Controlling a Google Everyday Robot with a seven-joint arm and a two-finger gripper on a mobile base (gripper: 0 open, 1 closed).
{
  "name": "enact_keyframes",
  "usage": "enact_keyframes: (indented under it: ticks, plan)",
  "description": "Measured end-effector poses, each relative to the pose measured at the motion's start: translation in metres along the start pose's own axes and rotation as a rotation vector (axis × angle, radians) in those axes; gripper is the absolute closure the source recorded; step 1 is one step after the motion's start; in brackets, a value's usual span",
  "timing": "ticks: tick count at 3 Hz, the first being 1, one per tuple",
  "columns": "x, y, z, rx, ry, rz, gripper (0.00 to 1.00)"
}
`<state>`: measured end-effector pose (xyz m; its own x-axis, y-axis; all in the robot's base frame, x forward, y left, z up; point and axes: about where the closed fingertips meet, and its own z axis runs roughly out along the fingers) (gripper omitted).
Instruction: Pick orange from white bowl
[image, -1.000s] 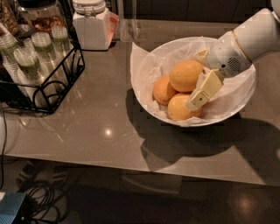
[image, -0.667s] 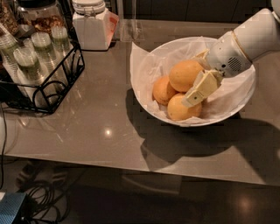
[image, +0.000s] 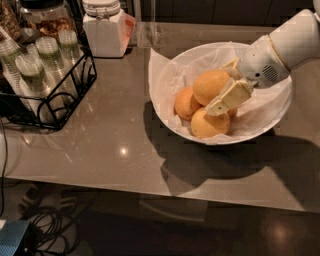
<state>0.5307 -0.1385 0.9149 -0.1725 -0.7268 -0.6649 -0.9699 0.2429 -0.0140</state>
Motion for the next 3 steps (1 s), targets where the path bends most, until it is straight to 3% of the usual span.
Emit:
enact_keyframes:
  ticks: [1, 2, 3]
  plan:
    - [0.0, 0.0, 0.0, 0.0, 0.0, 0.0, 0.89]
    - [-0.002, 0.0, -0.002, 0.0, 0.0, 0.0, 1.0]
    - [-0.018, 0.016, -0.018, 0.049, -0.031, -0.065, 1.0]
